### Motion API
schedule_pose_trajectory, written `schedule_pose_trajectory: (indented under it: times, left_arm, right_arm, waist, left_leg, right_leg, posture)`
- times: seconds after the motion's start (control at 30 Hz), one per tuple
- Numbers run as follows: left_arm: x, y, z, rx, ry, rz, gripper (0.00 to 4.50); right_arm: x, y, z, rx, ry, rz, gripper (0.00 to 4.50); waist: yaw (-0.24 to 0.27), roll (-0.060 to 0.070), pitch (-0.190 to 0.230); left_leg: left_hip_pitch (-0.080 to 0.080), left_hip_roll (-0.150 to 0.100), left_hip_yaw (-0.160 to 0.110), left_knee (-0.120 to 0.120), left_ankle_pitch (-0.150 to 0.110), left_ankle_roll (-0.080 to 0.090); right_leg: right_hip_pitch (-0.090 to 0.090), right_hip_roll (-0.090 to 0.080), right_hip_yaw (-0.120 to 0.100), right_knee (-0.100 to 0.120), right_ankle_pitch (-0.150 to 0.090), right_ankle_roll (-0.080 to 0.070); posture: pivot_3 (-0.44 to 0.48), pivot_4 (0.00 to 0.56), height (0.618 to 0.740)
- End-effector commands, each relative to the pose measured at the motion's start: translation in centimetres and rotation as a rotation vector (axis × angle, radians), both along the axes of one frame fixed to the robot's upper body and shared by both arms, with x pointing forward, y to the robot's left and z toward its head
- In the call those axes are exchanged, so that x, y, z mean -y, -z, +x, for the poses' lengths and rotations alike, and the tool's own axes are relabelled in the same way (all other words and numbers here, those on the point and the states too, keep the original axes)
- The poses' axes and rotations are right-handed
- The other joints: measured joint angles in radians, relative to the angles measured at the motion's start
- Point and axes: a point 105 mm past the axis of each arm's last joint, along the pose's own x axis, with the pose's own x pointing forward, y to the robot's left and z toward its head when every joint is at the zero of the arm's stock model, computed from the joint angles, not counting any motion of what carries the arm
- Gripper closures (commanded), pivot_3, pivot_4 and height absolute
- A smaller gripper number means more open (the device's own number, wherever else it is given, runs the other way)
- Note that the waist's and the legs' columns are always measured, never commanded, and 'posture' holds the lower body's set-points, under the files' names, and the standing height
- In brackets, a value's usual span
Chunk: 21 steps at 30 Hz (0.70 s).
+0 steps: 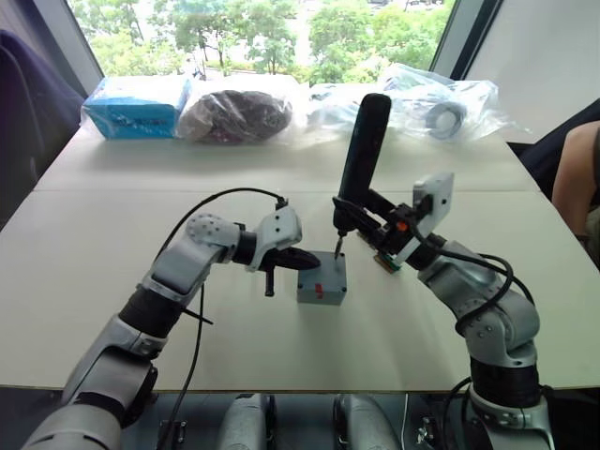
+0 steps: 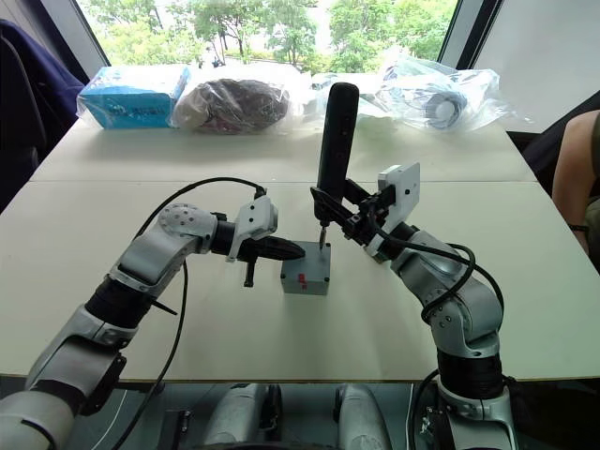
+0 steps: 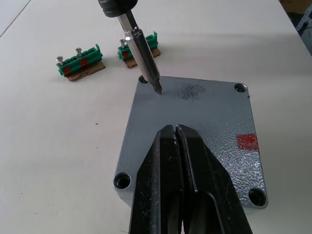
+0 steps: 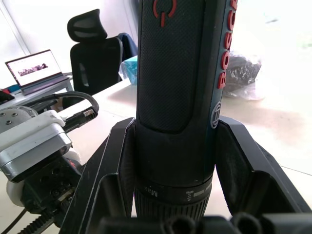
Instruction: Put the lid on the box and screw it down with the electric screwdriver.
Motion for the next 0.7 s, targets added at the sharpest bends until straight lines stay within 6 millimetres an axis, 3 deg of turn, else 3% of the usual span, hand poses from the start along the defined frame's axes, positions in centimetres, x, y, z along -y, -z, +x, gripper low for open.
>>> schedule_pose_trajectory:
  times: [0.03,0.3,0.7]
  left_arm:
    - [0.0,0.5,-0.3,-0.004,0.006,0.021,4.50]
    - [-0.1,0.6,-0.5,-0.007,0.008,0.022,4.50]
    - [-0.1,0.7,-0.3,-0.008,0.001,0.022,4.50]
  right_arm:
    - [0.2,-1.3,-0.3,0.076,0.013,0.018,2.73]
    - [1.4,-0.8,0.3,0.067,0.047,-0.010,2.73]
    - [1.3,0.3,0.6,0.055,0.070,-0.025,2.73]
  waist:
    - [0.000,0.000,0.000]
    - [0.000,0.000,0.000]
    - [0.000,0.000,-0.001]
  left_leg:
    - [0.000,0.000,0.000,0.000,0.000,0.000]
    - [0.000,0.000,0.000,0.000,0.000,0.000]
    - [0.001,0.000,0.000,0.000,0.000,0.000]
  right_leg:
    - [0.000,0.000,0.000,0.000,0.000,0.000]
    - [0.000,0.000,0.000,0.000,0.000,0.000]
    - [0.001,0.000,0.000,0.000,0.000,0.000]
  posture:
    - [0.000,0.150,0.740]
    - [0.000,0.150,0.740]
    - [0.000,0.150,0.740]
